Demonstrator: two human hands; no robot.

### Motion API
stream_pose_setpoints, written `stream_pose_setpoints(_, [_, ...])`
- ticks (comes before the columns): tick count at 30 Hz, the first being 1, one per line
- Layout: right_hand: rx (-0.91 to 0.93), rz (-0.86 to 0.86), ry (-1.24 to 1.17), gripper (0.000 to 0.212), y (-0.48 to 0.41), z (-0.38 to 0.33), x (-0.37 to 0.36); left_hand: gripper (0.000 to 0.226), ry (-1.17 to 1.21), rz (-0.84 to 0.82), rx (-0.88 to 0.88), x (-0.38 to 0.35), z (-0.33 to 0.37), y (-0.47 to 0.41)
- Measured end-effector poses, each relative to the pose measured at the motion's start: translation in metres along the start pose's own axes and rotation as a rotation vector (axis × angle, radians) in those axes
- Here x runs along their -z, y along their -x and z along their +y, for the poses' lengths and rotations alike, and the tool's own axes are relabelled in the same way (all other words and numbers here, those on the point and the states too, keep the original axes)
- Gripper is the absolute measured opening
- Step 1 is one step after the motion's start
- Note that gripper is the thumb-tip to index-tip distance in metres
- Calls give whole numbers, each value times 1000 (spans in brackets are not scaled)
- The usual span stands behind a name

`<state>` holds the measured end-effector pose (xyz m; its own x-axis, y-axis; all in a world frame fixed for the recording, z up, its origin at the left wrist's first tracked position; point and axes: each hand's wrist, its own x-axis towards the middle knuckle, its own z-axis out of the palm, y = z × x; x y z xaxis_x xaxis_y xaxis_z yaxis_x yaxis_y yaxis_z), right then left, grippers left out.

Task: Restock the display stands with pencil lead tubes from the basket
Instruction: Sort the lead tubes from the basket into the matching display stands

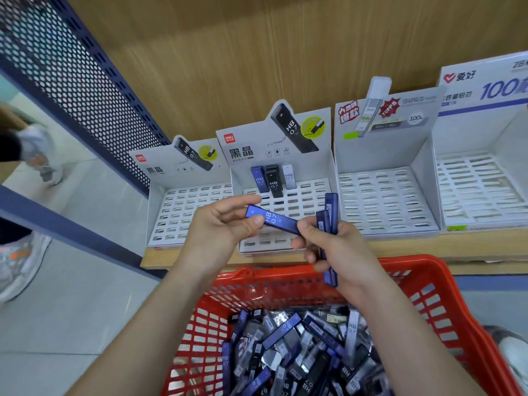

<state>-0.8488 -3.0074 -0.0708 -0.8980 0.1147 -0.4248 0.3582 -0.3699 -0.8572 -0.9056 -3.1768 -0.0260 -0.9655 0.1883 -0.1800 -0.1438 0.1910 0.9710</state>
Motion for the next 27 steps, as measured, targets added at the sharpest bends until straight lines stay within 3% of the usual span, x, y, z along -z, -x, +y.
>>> stream_pose_setpoints(4, [4,11,-16,8,-3,-1,-4,28,-149,59,-104,6,7,-17])
stream_pose_setpoints(7, [-46,59,-223,25,-6,-2,-1,32,-331,200,-218,14,9,-42])
stream_pose_setpoints(10, [-54,26,-357,29,-6,-2,6,27,-479,271,-276,14,6,-62])
stream_pose_setpoints(17, [-74,-54,-346,25,-4,1,10,22,-699,199,-354,1,-6,-77])
stream_pose_setpoints(27, [-106,55,-297,20,-7,6,13,29,-932,125,-506,0,-2,-84])
